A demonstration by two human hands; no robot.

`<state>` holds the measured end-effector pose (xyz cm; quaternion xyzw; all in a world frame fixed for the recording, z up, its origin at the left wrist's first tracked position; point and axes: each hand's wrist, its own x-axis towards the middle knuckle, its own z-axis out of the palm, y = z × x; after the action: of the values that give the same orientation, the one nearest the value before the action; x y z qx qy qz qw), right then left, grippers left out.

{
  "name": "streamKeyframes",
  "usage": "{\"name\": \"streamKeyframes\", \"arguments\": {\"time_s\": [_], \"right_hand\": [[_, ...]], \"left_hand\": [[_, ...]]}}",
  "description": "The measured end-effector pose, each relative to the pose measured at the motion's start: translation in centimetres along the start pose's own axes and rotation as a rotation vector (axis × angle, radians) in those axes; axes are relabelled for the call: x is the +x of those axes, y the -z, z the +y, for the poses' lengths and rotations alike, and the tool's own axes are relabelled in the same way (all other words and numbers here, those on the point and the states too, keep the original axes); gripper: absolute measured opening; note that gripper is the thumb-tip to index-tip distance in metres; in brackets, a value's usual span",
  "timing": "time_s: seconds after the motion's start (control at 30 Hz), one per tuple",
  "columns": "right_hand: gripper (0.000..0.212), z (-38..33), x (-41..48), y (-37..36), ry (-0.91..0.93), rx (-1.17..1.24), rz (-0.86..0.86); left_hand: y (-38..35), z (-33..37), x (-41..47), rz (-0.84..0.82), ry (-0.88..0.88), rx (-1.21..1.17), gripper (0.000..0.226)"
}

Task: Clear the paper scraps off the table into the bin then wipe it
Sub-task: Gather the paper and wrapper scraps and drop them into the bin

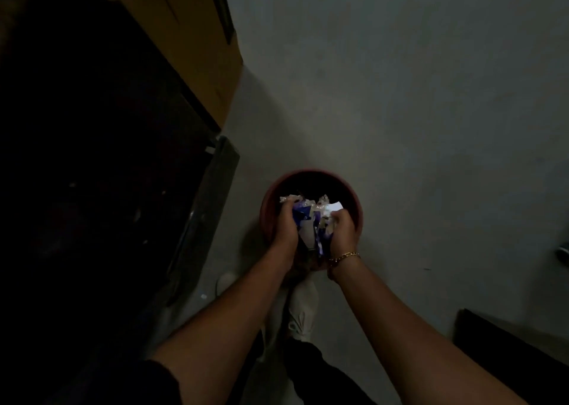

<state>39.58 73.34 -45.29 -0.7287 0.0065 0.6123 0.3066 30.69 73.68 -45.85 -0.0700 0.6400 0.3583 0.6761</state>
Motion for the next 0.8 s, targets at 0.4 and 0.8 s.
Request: {"name": "streamKeyframes", "arguments": {"time_s": [0.4,0.8], "right_hand": [[0.045,4.6,18.1,-0.9,-0.114,-0.07,-0.029],[0.101,3.1,13.7,0.1,-0.081,-0.191,0.067]], "left_hand": [[-0.1,-1.5,9.0,-0.023,0.061,0.253,0.066],[-0.3,-6.3,8.1,0.041,-0.136,0.328,0.093]]}}
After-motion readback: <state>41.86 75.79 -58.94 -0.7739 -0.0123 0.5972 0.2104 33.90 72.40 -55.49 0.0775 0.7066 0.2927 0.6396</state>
